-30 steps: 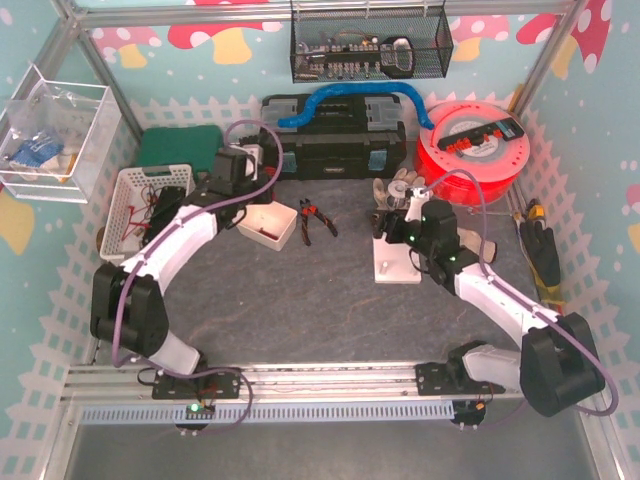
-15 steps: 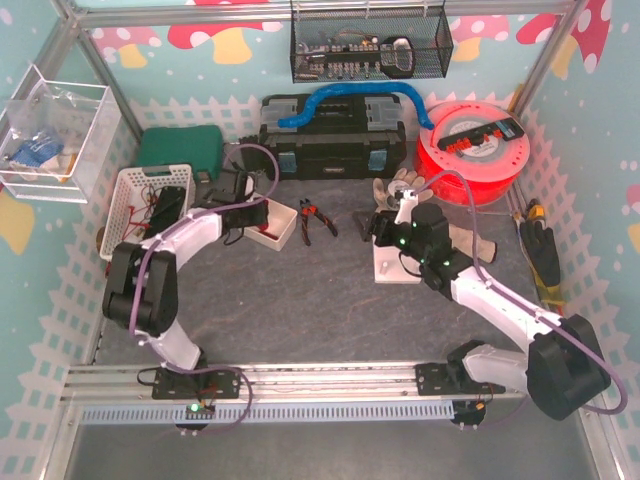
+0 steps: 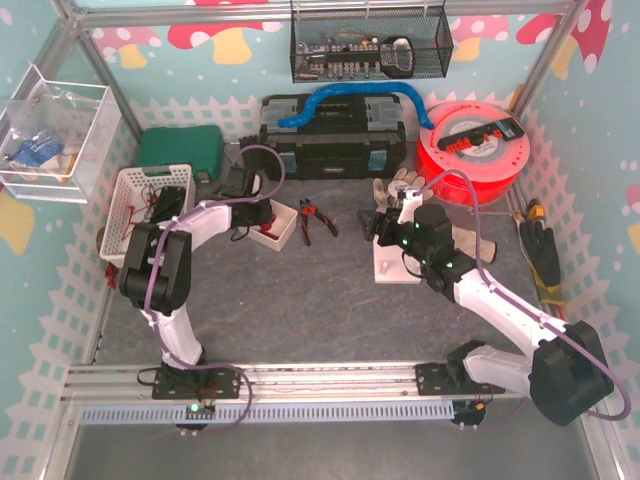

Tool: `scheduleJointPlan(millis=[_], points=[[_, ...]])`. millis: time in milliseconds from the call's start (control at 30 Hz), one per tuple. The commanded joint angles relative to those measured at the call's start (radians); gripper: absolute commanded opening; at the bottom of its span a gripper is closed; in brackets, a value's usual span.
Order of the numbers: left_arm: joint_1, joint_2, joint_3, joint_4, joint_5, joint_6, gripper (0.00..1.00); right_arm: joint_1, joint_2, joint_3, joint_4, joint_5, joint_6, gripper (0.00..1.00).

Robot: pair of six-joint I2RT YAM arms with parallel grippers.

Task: Install the large spring

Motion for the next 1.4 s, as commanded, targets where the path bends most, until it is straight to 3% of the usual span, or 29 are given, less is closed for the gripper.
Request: scheduleJointPlan(millis=[0,333,467,767,933,1133,1367], points=[[-0.001,0.026,0.024,-0.026,-0.027,0.013,0.07,0.008,-0.015,-0.005,-0.011,0.024,-0.031,0.91],[-0.002,-0.086,0.058,-0.027,-0.026,0.011,0.00,0.006,-0.011,-0.012,-0.008,0.041,-0.034,0.91],[-0.007,-0.170,0.058,-0.006,-0.028,-0.011,0.00,0.007,0.024,-0.006,0.061,-0.030,0.060,0.90],[-0.117,-0.382,-0.101,0.291,0.010,-0.066,0.00,0.098,0.279,0.028,0.497,-0.211,0.613,0.86],[-0.207,-0.489,-0.231,0.549,-0.001,-0.166,0.00,0.146,0.441,0.037,0.831,-0.218,0.873,0.77],[-0.239,-0.531,-0.301,0.708,-0.007,-0.228,0.00,0.197,0.600,0.073,1.133,-0.185,1.027,0.73],[-0.241,-0.534,-0.327,0.731,0.005,-0.254,0.00,0.216,0.673,0.069,1.277,-0.113,1.070,0.73]])
